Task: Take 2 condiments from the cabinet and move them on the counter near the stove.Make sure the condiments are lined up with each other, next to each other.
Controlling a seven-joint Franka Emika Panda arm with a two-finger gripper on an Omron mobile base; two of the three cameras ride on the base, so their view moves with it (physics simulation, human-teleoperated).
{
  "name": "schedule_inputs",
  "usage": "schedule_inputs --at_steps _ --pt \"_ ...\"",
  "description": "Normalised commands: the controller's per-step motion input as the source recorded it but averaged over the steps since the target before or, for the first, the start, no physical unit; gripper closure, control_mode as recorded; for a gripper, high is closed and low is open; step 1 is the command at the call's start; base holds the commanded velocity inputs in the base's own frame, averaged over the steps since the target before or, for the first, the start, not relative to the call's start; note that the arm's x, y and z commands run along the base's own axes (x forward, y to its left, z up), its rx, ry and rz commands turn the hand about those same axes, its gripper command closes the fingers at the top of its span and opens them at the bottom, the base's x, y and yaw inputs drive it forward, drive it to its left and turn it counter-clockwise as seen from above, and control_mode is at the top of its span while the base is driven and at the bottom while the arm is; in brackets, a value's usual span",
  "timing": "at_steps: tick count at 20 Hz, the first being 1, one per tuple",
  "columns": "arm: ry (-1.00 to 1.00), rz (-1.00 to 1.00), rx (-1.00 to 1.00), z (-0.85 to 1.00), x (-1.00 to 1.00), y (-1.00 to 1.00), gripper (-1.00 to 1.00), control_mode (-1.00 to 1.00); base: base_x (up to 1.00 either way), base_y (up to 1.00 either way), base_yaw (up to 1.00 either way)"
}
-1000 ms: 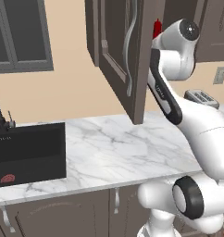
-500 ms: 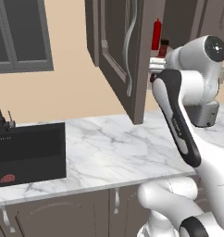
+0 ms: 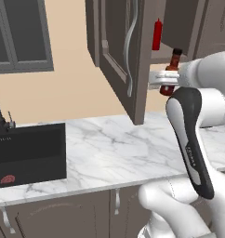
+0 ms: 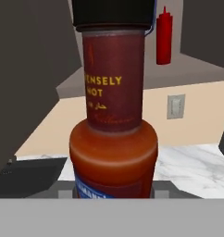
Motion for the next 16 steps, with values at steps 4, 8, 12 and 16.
schedule_inputs --at_steps 4,8,12,16 --pt "0.00 0.00 0.00 -0.15 -0.25 -0.18 1.00 -1.00 0.00 0.00 0.00" --pt "0.00 0.00 -0.02 -0.28 -0.24 -0.19 1.00 -1.00 0.00 0.00 0.00" --pt "0.00 0.00 -0.04 -0.34 -0.05 -0.16 1.00 -1.00 0.00 0.00 0.00" --pt "0.00 0.00 -0.11 -0.34 0.00 -0.09 1.00 -1.00 0.00 0.00 0.00"
